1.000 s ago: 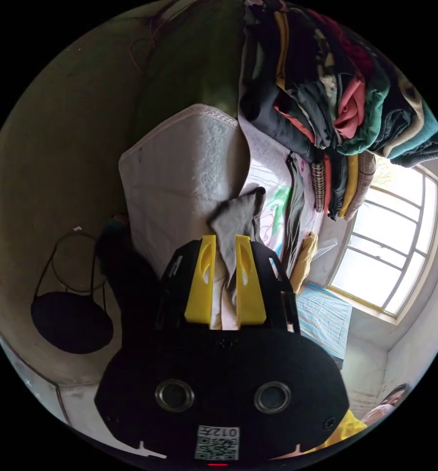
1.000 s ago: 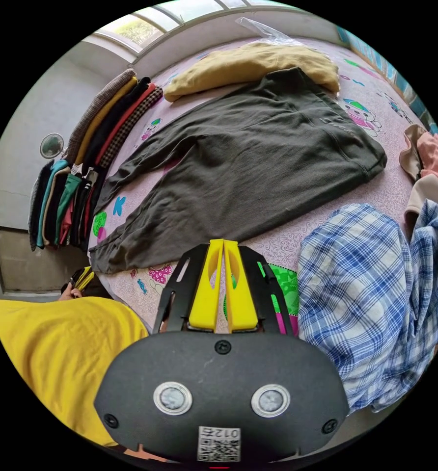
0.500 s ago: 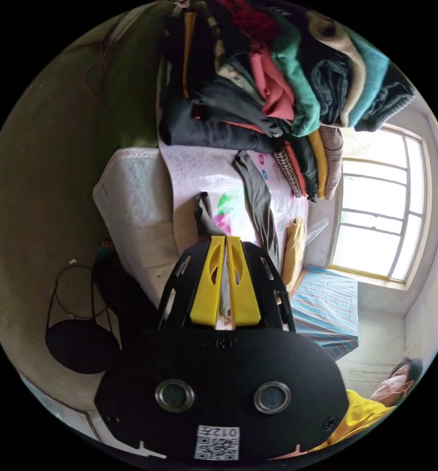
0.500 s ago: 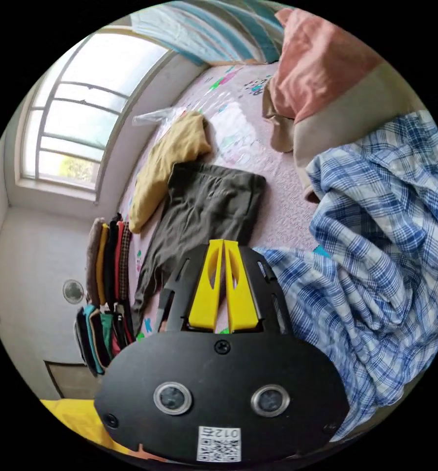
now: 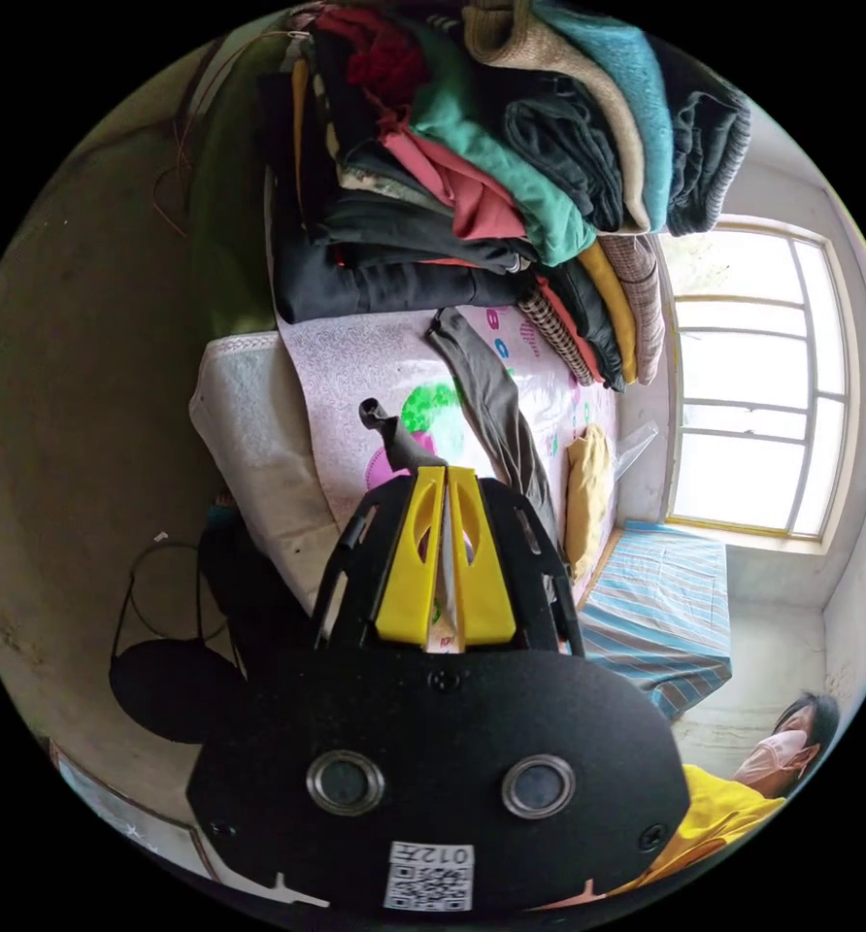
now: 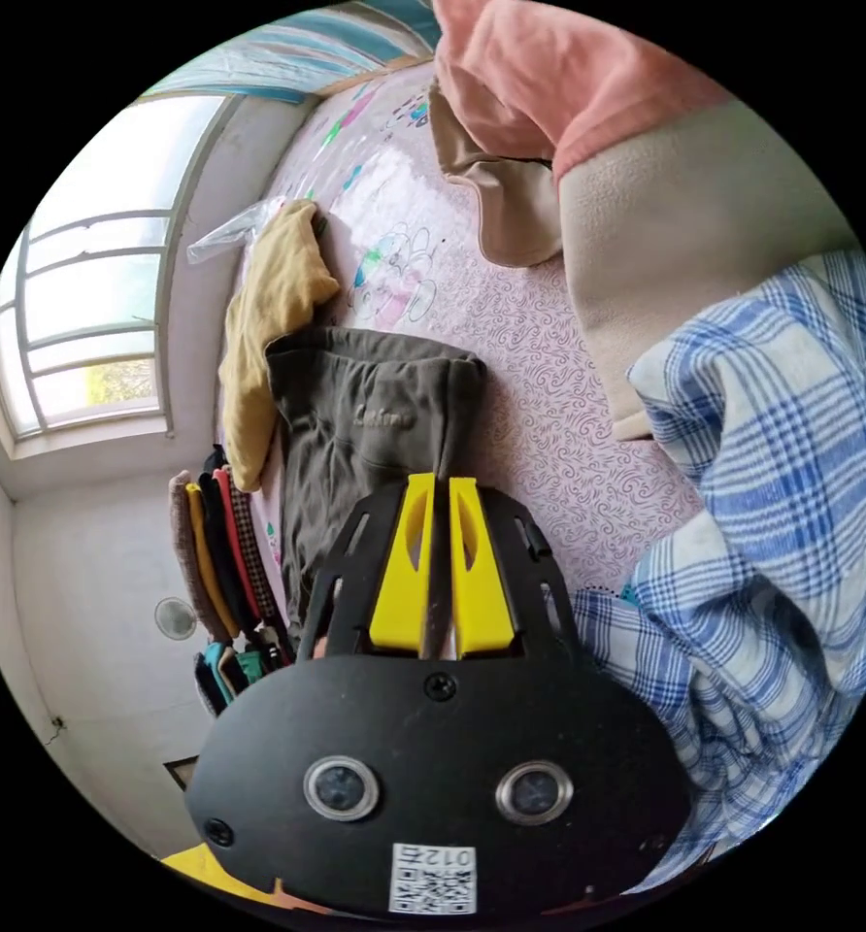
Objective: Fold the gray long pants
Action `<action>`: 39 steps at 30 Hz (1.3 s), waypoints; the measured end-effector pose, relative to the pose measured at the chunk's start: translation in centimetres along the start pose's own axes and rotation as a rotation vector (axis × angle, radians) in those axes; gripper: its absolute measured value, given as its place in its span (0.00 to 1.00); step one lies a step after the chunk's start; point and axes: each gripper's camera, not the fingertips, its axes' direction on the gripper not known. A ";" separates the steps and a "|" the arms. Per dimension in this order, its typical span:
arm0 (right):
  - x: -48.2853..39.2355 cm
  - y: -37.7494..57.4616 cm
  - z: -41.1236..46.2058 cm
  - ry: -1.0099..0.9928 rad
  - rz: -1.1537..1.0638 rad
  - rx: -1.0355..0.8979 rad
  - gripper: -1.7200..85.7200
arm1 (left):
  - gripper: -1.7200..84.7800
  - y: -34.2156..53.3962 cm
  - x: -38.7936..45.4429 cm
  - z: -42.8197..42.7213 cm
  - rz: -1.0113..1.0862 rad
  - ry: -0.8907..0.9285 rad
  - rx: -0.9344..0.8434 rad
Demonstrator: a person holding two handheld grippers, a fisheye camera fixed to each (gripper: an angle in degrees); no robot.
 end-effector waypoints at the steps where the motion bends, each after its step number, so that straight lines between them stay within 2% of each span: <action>1: 0.4 -0.3 -0.8 -0.062 0.019 0.009 0.06 | 0.02 0.2 -0.1 -0.6 -0.003 0.004 0.011; 5: 1.6 -1.0 -4.1 -0.231 0.075 0.030 0.05 | 0.02 1.0 -0.9 -2.6 -0.032 0.021 0.032; 12: 1.6 -1.7 -9.0 -0.243 0.065 -0.009 0.05 | 0.02 3.0 -2.9 -6.0 -0.146 0.061 0.044; 18: 1.1 -2.1 -12.7 -0.304 0.070 0.005 0.05 | 0.02 4.0 -3.5 -7.8 -0.282 0.174 0.082; 25: -3.0 -3.9 -12.6 -0.354 0.050 0.047 0.05 | 0.02 0.4 2.2 -4.9 -0.343 0.297 0.148; 33: -9.3 -7.8 -9.4 -0.317 0.050 0.101 0.05 | 0.02 -4.4 11.7 -0.9 -0.389 0.240 0.203; 39: -15.6 -11.9 -3.8 -0.208 0.008 0.090 0.05 | 0.02 -7.5 18.7 3.7 -0.435 0.195 0.211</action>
